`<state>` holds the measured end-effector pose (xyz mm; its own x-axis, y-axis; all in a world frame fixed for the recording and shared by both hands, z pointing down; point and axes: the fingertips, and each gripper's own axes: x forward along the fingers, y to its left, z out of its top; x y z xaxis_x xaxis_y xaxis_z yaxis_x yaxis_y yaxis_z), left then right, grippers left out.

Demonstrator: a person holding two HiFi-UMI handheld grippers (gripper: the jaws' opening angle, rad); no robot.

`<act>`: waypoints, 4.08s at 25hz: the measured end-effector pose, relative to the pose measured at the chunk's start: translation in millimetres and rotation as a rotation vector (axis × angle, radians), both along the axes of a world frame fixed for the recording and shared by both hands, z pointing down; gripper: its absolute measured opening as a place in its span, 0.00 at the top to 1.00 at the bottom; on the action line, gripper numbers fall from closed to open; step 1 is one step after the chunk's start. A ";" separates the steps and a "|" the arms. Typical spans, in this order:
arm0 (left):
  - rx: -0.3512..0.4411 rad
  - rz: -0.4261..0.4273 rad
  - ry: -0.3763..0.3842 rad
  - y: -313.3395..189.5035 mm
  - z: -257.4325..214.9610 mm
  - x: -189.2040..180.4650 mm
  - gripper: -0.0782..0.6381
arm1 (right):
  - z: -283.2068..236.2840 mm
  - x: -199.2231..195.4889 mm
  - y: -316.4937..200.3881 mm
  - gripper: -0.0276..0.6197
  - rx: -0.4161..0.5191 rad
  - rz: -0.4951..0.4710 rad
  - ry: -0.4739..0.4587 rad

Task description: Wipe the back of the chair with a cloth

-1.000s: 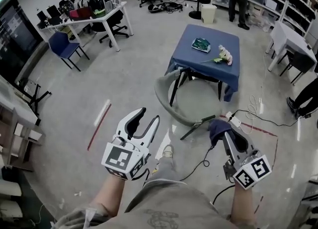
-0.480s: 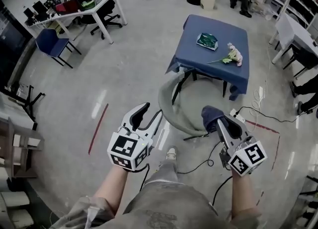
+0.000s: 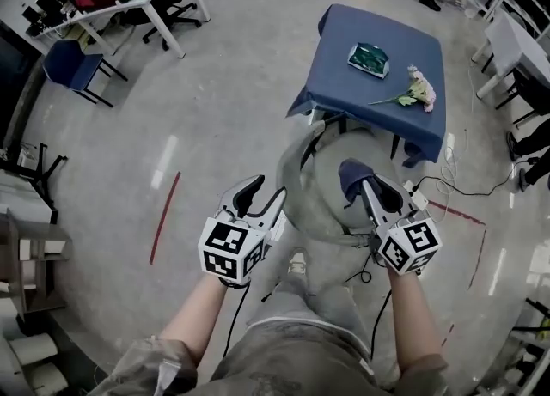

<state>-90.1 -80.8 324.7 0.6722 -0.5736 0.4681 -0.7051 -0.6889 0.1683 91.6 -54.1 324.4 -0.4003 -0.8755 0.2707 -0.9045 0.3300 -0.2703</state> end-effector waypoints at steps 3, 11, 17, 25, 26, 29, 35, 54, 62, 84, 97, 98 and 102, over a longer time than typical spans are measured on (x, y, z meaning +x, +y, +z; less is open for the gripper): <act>-0.042 -0.012 -0.013 -10.0 24.2 5.1 0.62 | 25.4 3.7 -21.8 0.85 -0.024 -0.009 -0.001; -0.156 -0.087 -0.076 -27.3 81.8 12.8 0.60 | 98.3 15.4 -71.8 0.85 -0.127 -0.055 -0.031; -0.223 -0.184 -0.124 -38.4 110.2 12.0 0.59 | 145.3 16.3 -104.9 0.85 -0.181 -0.131 -0.040; -0.304 -0.280 -0.161 -39.8 150.4 6.1 0.59 | 208.0 14.6 -138.4 0.85 -0.249 -0.191 -0.042; -0.313 -0.282 -0.166 -38.9 154.8 5.5 0.59 | 213.9 13.8 -142.1 0.85 -0.251 -0.197 -0.036; -0.336 -0.287 -0.175 -36.5 167.8 4.4 0.59 | 235.3 12.5 -152.5 0.85 -0.258 -0.209 -0.021; -0.367 -0.269 -0.220 -29.0 190.4 -1.7 0.59 | 282.6 5.1 -168.1 0.85 -0.303 -0.217 -0.011; -0.416 -0.266 -0.081 -27.2 216.0 0.0 0.66 | 392.0 -27.2 -216.3 0.85 -0.380 -0.162 0.138; -0.431 -0.269 -0.033 -28.4 217.3 -0.2 0.65 | 398.5 -92.4 -156.4 0.85 -0.392 -0.411 0.171; -0.445 -0.257 -0.026 -29.7 222.6 4.2 0.64 | 363.2 -29.7 143.2 0.85 -0.819 -1.411 0.178; -0.442 -0.319 -0.007 -29.0 224.4 2.7 0.64 | 369.1 -128.7 34.5 0.85 -0.537 -1.433 0.290; -0.450 -0.325 0.008 -28.7 224.3 2.2 0.65 | 367.2 -137.5 15.9 0.85 -0.495 -1.410 0.307; -0.463 -0.323 0.021 -29.2 224.9 1.7 0.65 | 360.3 -147.7 -60.2 0.85 -0.388 -1.268 0.363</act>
<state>-88.4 -110.0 549.6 0.5085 -0.4896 0.7083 -0.8611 -0.2894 0.4181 -56.1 -114.4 684.7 -0.7163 0.1884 0.6719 -0.0820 0.9335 -0.3491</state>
